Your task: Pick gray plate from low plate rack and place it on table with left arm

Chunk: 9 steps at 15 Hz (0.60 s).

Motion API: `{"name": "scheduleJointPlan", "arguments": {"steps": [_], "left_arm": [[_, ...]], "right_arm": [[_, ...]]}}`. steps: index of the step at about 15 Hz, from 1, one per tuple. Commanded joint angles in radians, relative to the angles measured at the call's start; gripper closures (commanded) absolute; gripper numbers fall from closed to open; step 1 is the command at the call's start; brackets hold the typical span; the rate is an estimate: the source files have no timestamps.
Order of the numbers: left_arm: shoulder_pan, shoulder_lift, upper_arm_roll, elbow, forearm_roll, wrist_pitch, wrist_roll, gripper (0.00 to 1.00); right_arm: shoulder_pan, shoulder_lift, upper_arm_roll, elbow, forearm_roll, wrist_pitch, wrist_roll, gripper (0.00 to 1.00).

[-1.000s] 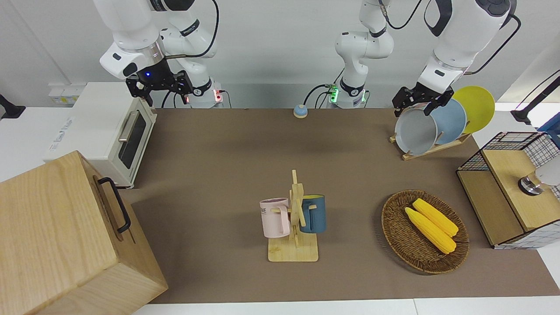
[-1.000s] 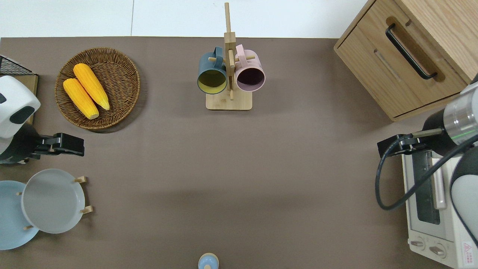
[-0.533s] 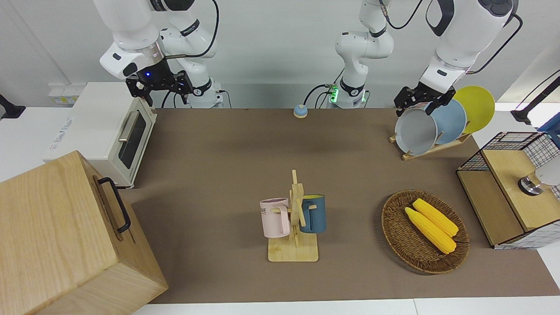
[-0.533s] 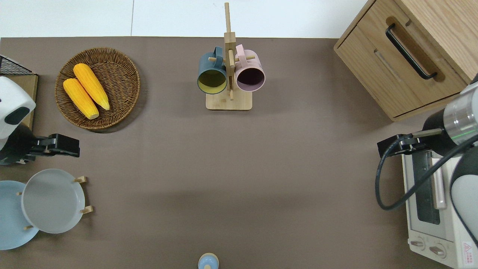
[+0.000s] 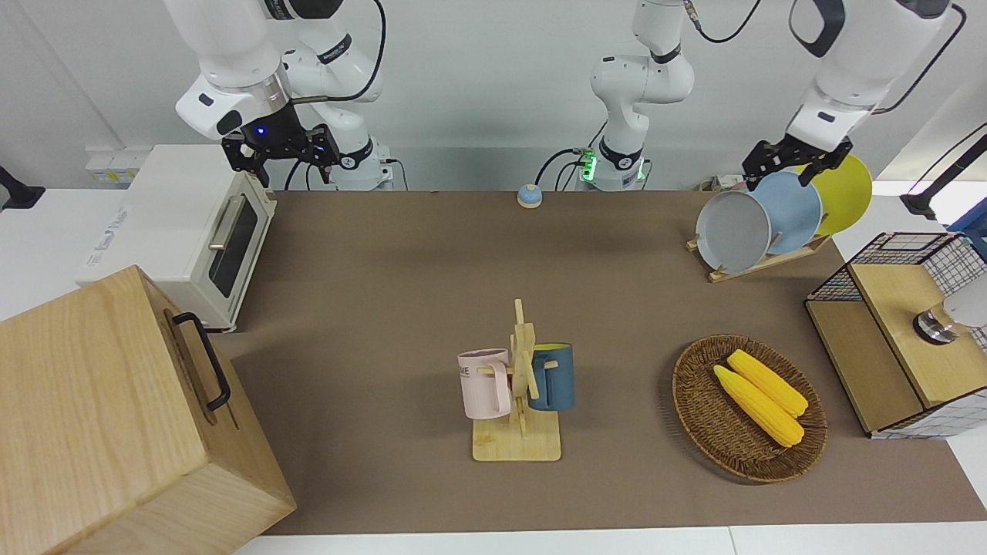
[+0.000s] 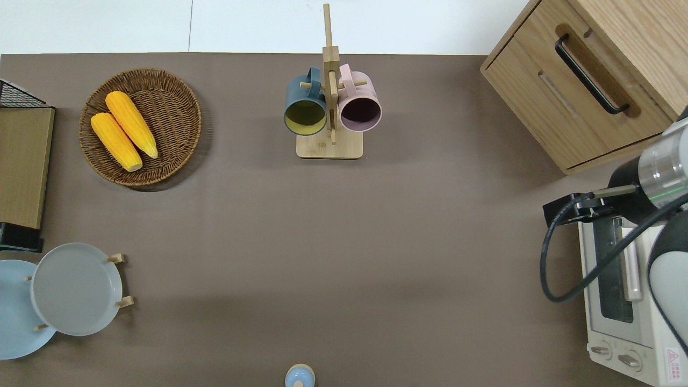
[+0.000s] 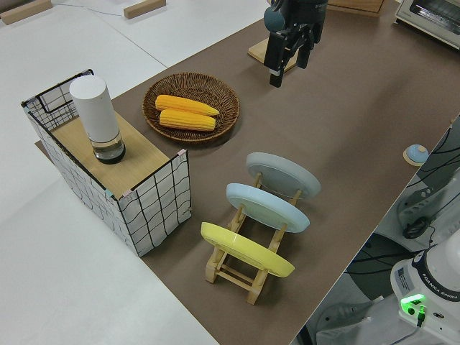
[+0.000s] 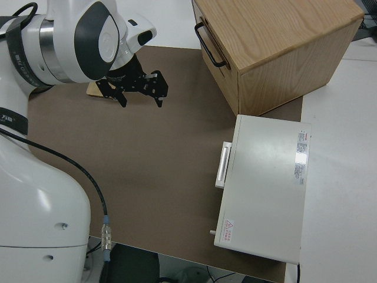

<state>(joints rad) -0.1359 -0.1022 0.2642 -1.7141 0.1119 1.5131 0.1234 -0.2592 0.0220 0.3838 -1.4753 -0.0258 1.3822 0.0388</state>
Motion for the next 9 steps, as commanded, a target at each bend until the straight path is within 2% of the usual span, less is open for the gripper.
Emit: {"name": "scheduleJointPlan", "arguments": {"steps": [1,3,9], "left_arm": [[-0.011,-0.047,0.066,-0.074,0.034,0.002,0.062,0.0],[-0.011,-0.057,0.067,-0.126,0.071,0.022,0.059,0.0],[-0.01,-0.083,0.072,-0.265,0.071,0.139,0.051,0.01]], "right_arm": [[-0.023,-0.002,0.021,0.007,-0.006,-0.012,0.012,0.017],[-0.023,-0.002,0.021,0.007,-0.006,-0.011,0.012,0.017],[-0.023,-0.004,0.021,0.007,-0.006,-0.011,0.012,0.017]]}}
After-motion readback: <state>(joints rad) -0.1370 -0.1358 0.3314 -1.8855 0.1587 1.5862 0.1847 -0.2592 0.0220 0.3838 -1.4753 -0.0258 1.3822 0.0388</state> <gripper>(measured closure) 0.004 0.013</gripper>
